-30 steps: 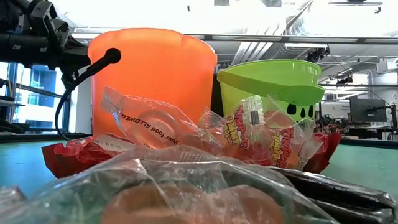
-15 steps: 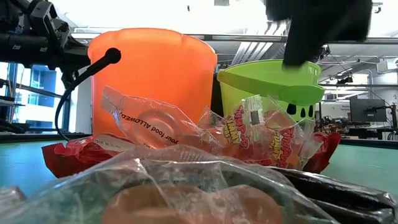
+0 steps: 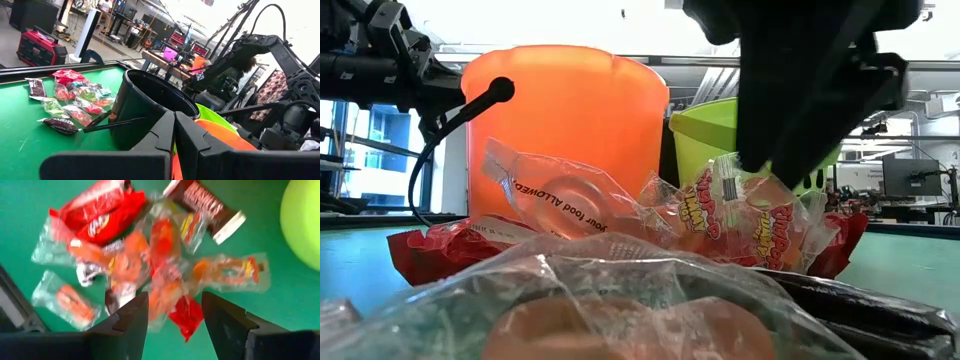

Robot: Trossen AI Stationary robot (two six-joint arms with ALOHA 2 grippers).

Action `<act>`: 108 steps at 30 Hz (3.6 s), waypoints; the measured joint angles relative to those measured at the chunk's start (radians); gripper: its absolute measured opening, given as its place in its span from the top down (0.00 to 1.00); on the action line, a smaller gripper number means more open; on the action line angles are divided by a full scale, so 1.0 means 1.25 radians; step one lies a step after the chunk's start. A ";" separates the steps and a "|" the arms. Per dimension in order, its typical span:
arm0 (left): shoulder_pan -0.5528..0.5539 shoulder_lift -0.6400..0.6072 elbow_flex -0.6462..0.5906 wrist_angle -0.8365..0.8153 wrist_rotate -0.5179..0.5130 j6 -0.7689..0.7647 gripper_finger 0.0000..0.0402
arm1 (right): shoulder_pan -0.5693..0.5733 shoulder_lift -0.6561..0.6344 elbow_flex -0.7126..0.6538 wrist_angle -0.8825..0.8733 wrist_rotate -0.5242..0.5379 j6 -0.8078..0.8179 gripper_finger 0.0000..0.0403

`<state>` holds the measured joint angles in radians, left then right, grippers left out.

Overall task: Sort candy by brand, put in halloween buckets
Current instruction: Put the orange gummy into the green bucket, then put the green gummy into the green bucket

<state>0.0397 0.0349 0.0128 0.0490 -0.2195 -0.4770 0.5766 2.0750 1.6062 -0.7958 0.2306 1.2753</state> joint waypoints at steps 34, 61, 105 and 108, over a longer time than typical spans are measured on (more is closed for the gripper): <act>0.000 0.000 0.000 0.000 0.000 0.000 0.99 | 0.017 -0.116 0.100 -0.175 -0.019 -0.127 0.99; 0.000 0.000 0.000 0.000 0.000 0.000 0.99 | -0.209 -0.263 -0.080 -0.221 0.018 -0.190 0.97; 0.576 1.278 0.941 -0.375 0.566 0.012 0.52 | -0.629 -0.622 -0.224 -0.230 -0.079 -0.510 0.47; 0.586 1.385 1.005 -0.438 0.575 0.015 0.52 | -0.653 -0.645 -0.274 -0.154 -0.133 -0.543 0.47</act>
<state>0.7722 1.7666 1.2687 -0.4987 0.4993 -0.4585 -0.2394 1.2693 1.2638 -0.9879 0.0640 0.5969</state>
